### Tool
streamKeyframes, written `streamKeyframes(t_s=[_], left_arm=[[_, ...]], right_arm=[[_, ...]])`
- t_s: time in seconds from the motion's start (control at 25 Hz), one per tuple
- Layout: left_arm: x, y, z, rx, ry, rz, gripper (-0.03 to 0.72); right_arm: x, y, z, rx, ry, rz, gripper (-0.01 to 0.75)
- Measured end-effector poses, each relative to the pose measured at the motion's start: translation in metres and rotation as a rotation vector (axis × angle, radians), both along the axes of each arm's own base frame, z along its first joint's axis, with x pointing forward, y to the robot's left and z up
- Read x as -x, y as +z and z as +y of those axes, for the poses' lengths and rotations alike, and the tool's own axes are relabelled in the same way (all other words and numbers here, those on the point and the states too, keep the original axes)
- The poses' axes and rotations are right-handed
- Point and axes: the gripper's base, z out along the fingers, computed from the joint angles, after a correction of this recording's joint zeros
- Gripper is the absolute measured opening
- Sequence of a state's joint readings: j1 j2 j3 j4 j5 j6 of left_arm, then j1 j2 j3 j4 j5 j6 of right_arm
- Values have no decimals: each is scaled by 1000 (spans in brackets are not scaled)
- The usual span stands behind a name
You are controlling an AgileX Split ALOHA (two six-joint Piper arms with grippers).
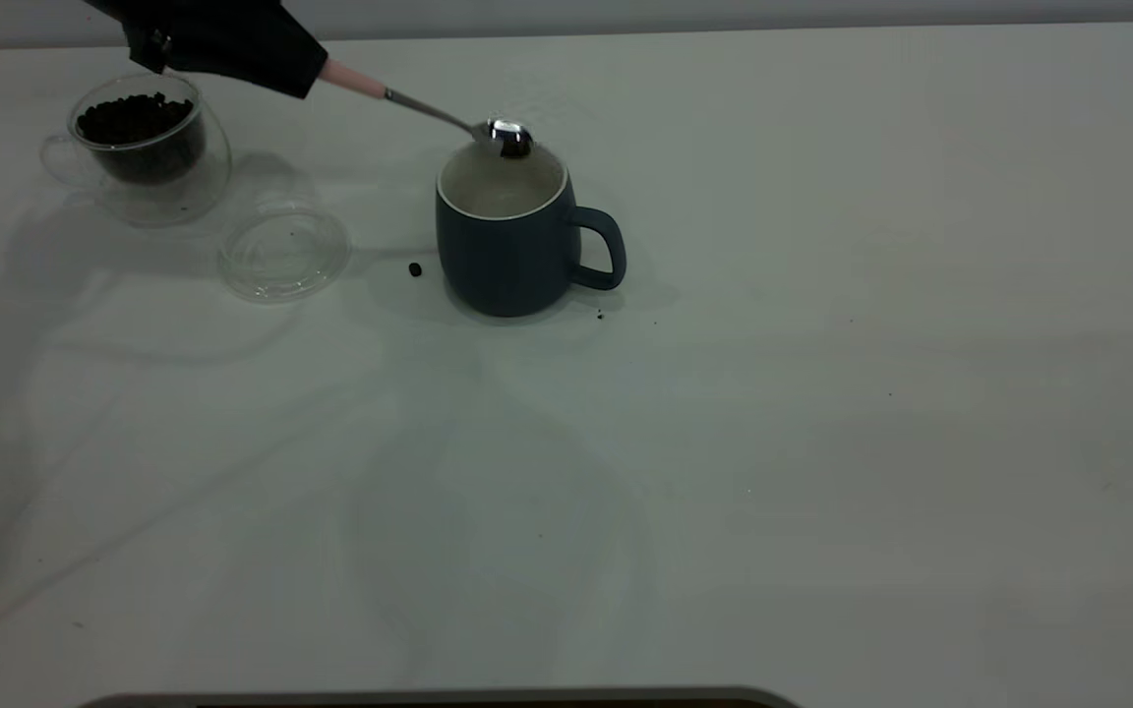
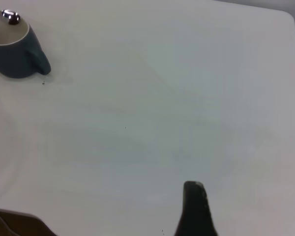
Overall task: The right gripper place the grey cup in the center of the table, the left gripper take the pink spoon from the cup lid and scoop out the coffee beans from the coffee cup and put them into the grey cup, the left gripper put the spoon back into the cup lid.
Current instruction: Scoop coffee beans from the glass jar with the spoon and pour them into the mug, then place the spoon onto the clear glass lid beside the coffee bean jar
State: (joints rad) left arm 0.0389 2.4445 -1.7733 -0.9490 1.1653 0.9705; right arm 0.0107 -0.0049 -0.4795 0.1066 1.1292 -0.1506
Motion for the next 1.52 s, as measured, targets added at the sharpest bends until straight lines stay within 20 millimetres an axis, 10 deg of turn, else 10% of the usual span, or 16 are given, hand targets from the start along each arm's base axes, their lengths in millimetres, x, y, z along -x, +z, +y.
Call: streamKeyframes(t_s=[0.64, 1.16, 1.52], left_arm=[[3, 5, 1, -46, -213, -211, 135], [44, 113, 8, -115, -158, -305, 135], [104, 85, 94, 123, 234, -174, 135]], right_arm=[[0, 0, 0, -1, 1, 0, 588], [0, 0, 0, -1, 1, 0, 588], [0, 0, 0, -1, 1, 0, 588]])
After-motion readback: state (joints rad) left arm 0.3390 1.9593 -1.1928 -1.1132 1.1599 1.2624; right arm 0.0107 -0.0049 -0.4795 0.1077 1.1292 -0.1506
